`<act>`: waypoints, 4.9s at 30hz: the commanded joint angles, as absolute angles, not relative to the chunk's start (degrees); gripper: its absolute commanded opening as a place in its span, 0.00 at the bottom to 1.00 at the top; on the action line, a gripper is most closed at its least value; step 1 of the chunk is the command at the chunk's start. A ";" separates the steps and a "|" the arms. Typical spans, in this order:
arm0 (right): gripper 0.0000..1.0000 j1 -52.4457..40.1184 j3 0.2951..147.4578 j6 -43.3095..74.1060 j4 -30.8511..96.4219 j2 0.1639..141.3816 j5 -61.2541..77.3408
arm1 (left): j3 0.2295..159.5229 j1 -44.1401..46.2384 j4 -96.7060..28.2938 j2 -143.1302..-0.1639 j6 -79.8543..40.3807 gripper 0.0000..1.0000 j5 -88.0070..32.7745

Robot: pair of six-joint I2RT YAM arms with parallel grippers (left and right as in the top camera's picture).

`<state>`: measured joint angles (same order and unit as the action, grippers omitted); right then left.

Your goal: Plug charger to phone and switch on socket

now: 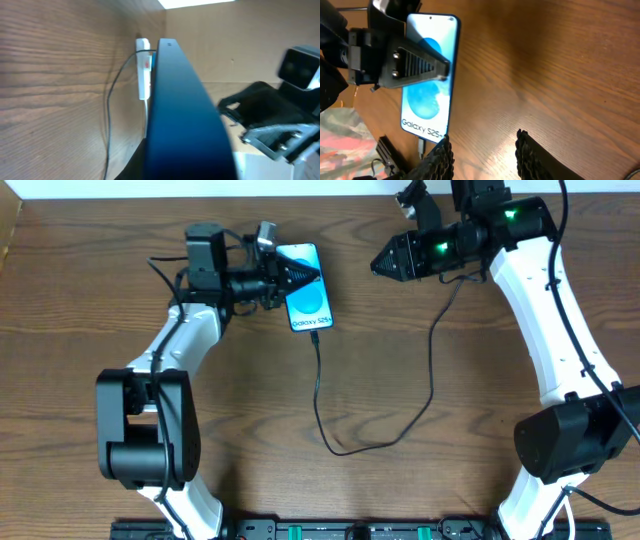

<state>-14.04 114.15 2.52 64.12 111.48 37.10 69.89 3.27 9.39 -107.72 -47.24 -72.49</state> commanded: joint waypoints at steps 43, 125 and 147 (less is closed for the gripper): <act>0.40 -16.67 114.89 1.02 67.33 110.91 29.36 | 78.94 9.56 -33.50 -112.62 -6.57 0.07 -42.35; 0.45 -19.70 114.89 0.99 67.05 110.91 24.29 | 77.10 9.78 -34.92 -120.27 -10.85 0.49 -27.38; 0.45 -19.70 114.89 0.99 67.13 110.91 24.08 | 77.10 9.78 -36.34 -120.25 -10.83 0.50 -17.28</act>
<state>-19.64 114.15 1.87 67.05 111.48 24.38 78.48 9.93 -35.44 -118.04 -10.72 -25.08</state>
